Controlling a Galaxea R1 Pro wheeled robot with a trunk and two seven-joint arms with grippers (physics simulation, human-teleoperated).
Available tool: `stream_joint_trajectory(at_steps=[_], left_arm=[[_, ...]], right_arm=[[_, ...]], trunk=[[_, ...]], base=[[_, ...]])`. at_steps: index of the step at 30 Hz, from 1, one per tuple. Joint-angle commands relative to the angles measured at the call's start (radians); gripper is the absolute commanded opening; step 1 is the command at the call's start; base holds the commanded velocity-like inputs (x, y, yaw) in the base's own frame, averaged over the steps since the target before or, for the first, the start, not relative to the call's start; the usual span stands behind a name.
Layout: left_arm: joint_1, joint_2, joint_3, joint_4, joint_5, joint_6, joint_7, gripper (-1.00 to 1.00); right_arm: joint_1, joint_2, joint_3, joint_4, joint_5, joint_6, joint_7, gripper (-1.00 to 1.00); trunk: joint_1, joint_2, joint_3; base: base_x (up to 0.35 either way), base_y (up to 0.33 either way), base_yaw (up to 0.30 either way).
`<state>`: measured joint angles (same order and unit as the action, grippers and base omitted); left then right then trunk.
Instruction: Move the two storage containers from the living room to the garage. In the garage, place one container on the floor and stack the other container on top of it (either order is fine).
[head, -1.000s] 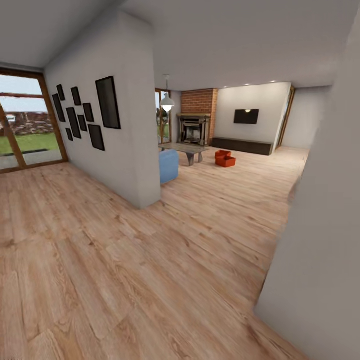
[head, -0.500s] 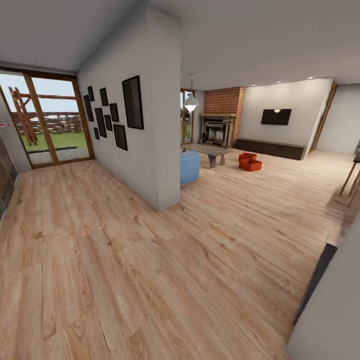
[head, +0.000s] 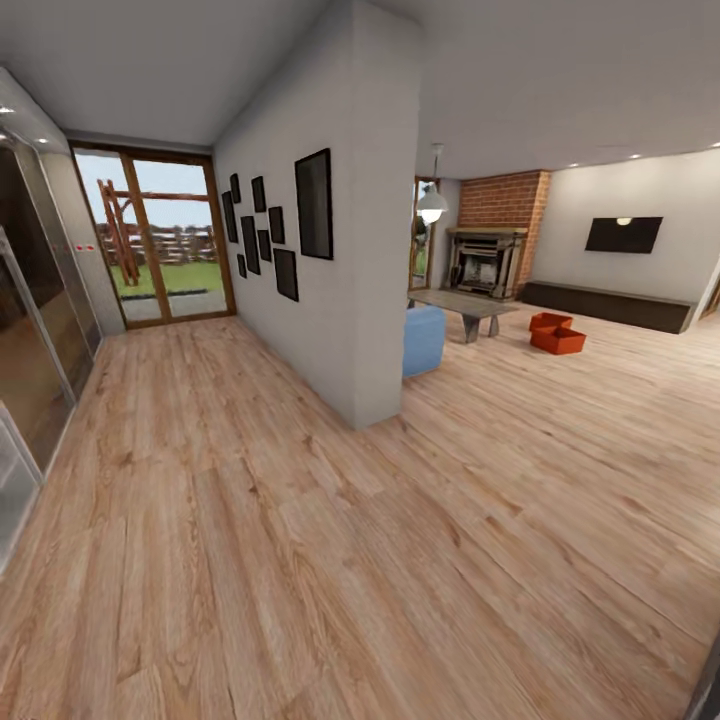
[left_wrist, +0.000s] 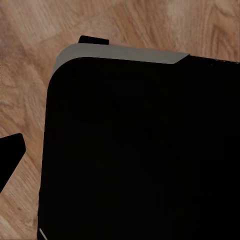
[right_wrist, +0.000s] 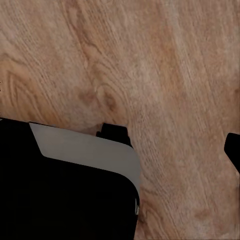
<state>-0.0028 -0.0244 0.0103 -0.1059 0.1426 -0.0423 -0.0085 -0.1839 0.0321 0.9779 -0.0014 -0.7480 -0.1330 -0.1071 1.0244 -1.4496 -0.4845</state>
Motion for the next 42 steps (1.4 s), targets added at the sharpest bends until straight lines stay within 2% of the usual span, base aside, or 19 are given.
stream_joint_trajectory(at_steps=[1, 8, 24, 42], left_arm=[[0.0, 0.0, 0.0, 0.0, 0.008, -0.002, -0.001, 1.0], [0.0, 0.0, 0.0, 0.0, 0.008, -0.003, -0.001, 1.0], [0.0, -0.003, -0.001, 0.0, 0.006, 0.001, -0.001, 1.0], [0.0, -0.002, -0.001, 0.0, 0.006, -0.001, -0.001, 1.0]], right_arm=[[0.0, 0.0, 0.008, 0.0, -0.009, -0.002, -0.003, 1.0], [0.0, 0.0, 0.007, 0.0, -0.009, -0.002, -0.003, 1.0], [0.0, -0.001, 0.006, 0.0, -0.006, -0.003, -0.003, 1.0], [0.0, -0.001, 0.008, 0.0, -0.004, -0.004, 0.0, 1.0]], trunk=[[0.001, 0.0, -0.001], [0.001, 0.0, -0.001], [0.001, 0.0, -0.001], [0.001, 0.0, -0.001]], base=[[0.322, 0.0, 0.271], [0.322, 0.0, 0.212], [0.322, 0.0, 0.004], [0.322, 0.0, -0.226]])
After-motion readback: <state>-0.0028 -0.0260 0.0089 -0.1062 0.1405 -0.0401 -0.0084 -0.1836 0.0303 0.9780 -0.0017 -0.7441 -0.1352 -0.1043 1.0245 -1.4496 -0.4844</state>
